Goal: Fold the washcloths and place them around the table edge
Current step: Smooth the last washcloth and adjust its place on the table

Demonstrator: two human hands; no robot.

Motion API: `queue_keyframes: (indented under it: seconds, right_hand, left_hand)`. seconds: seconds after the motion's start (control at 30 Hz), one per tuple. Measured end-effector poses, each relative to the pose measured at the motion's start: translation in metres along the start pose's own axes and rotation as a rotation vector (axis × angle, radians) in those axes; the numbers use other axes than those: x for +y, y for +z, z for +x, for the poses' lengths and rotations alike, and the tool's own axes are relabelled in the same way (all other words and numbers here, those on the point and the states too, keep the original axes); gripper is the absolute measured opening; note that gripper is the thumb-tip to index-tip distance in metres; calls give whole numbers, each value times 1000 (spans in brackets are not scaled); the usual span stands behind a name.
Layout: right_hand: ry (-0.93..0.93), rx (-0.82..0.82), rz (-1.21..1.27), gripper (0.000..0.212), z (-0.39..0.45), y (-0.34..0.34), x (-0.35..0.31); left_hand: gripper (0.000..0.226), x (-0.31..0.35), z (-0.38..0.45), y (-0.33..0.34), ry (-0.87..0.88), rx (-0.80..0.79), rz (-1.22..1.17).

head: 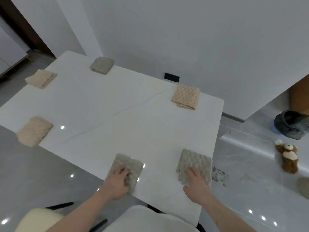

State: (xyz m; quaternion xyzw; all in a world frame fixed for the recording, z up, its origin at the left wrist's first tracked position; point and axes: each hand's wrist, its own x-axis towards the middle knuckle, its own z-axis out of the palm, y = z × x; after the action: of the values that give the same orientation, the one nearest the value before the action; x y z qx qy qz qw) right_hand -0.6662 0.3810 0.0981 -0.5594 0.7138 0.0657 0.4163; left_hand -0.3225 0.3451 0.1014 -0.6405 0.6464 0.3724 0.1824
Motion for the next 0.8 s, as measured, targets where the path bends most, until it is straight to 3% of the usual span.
queue_keyframes:
  seconds: [0.1, 0.27, 0.5, 0.8]
  right_hand:
    - [-10, 13, 9, 70, -8, 0, -7]
    - [-83, 107, 107, 67, -23, -8, -28]
    - [-226, 162, 209, 62, -52, 10, -55]
    - [-278, 103, 223, 62, -97, 56, -87]
  left_hand:
    - [82, 6, -9, -2, 9, 32, 4]
    - [65, 31, -37, -14, 83, 188, -108]
    - [54, 12, -90, 9, 158, 347, -209]
    - [60, -34, -123, 25, 139, 277, -263]
